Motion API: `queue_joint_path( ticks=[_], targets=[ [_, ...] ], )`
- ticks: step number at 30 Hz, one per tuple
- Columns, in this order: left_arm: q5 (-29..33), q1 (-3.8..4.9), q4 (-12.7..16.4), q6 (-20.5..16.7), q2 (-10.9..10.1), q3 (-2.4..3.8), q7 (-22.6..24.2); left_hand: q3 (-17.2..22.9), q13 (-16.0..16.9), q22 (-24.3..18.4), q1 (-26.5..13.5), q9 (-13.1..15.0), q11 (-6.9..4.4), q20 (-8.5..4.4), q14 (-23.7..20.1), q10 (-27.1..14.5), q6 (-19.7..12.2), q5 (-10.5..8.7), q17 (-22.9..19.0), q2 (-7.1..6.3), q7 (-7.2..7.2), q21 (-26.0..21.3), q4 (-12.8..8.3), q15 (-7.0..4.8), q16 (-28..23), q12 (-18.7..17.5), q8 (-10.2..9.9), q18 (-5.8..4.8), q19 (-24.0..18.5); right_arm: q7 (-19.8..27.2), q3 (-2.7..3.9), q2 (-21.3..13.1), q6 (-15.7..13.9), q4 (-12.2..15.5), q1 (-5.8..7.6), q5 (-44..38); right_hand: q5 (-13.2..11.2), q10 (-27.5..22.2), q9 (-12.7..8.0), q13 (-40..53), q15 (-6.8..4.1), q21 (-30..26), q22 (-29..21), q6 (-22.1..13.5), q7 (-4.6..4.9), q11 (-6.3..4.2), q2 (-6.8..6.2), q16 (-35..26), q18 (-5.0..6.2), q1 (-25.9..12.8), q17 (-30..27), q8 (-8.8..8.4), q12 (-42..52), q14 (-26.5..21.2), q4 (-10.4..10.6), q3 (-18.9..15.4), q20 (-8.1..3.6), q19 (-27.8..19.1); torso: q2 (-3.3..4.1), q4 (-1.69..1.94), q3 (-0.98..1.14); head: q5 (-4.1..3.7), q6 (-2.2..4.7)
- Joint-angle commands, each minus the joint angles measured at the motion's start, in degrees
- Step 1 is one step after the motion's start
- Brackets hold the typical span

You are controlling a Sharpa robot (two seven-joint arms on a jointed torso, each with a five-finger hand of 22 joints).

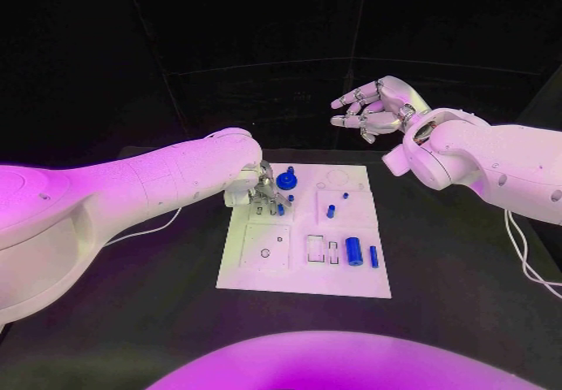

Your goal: Assemble the parts on the task board

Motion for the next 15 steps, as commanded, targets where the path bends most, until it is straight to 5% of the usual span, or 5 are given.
queue_joint_path(
  ticks=[1,15],
  targets=[
    [0.1,0.06,0.0,0.1,0.1,0.04,0.2,0.5,0.1,0.1,0.7,0.1,0.02,-0.11,5.8,0.3,-0.4,0.17,14.7,-0.02,-0.16,0.3,0.0,-0.31,0.2,0.2,0.2,-1.20,0.3,0.3,0.04,0.1,0.1,-0.1,0.15,-0.1,0.2,0.1,0.0,-0.1,-0.14,-0.4,0.0,-0.2,-0.14,-0.06,-0.52,-0.2,0.75,0.0,0.0,-0.07,-0.2,0.0,0.0,0.5,0.06,0.2,0.01,0.02,0.00,0.02,-0.01],
    [0.1,0.05,0.2,0.4,0.3,0.05,0.7,3.5,0.0,0.4,3.0,0.8,0.02,-0.11,5.8,0.1,-1.2,0.18,14.6,-0.44,-0.14,0.5,-2.9,-0.31,0.2,0.0,0.8,-1.23,0.3,0.3,0.04,0.5,0.3,-0.4,0.14,-0.1,0.4,0.2,0.0,-0.2,-0.16,-0.5,-0.1,-0.2,-0.15,-0.08,-0.52,-0.3,0.76,0.1,0.0,-0.05,-0.2,0.0,0.0,0.6,0.04,0.3,-0.01,0.00,0.01,0.09,-0.01]
  ],
)
